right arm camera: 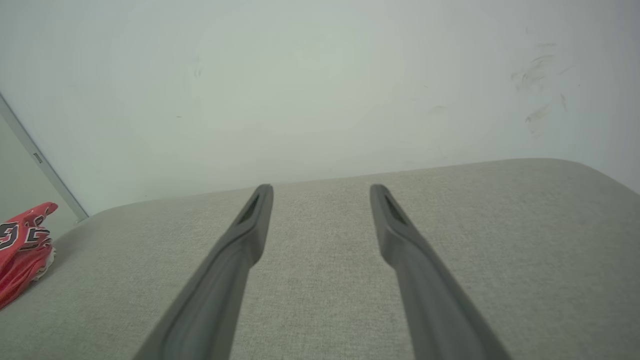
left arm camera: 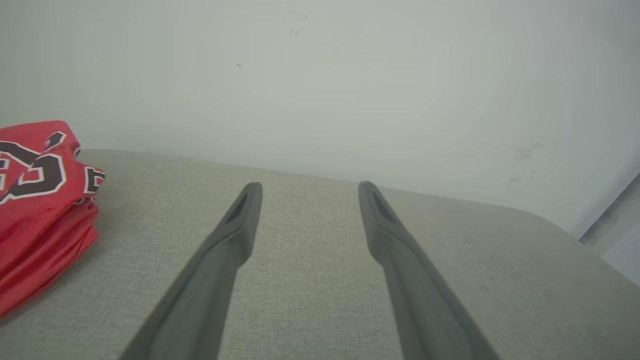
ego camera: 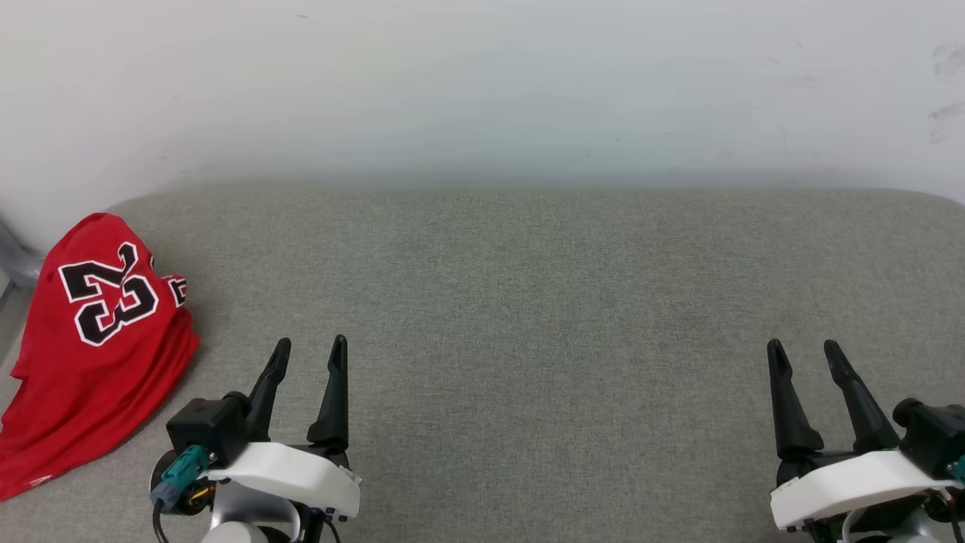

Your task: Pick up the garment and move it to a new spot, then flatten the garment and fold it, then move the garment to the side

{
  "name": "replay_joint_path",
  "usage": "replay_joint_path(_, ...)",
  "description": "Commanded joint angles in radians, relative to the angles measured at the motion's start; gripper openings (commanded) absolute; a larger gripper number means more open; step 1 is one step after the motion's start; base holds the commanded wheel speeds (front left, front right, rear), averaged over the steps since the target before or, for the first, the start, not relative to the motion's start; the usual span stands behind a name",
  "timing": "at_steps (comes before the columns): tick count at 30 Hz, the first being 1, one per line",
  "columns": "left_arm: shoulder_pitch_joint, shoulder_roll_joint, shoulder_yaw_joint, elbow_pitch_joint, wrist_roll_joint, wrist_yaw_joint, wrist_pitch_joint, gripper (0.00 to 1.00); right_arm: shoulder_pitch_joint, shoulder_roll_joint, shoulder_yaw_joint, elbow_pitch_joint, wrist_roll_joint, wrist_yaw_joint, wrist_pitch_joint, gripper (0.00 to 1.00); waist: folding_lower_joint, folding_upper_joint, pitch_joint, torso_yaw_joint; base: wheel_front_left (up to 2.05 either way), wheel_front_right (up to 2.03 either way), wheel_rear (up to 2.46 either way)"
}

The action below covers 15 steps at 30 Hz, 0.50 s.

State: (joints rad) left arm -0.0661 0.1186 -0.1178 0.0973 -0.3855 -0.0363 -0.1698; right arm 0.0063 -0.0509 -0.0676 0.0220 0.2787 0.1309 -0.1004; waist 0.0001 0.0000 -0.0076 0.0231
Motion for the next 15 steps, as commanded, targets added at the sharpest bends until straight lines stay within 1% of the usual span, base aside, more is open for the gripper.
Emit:
replay_joint_path(1,0.002,0.008,-0.004,-0.005,0.029,0.006,-0.010,1.00,0.009,0.000,0.002,-0.015,-0.027,0.000,-0.004,1.00,-0.0001,0.0000,0.000,0.000,0.00,0.00,0.00)
replay_joint_path(8,0.002,0.006,-0.009,0.005,0.074,0.011,-0.026,1.00,0.012,0.001,0.003,-0.022,-0.073,0.000,-0.008,1.00,-0.0001,0.0000,-0.001,0.003,0.00,0.00,0.00)
replay_joint_path(15,0.006,-0.004,0.002,0.027,0.108,-0.002,-0.041,1.00,0.022,0.001,0.002,-0.021,-0.109,0.000,-0.010,1.00,-0.0001,0.0000,-0.006,0.006,0.00,0.00,0.00)
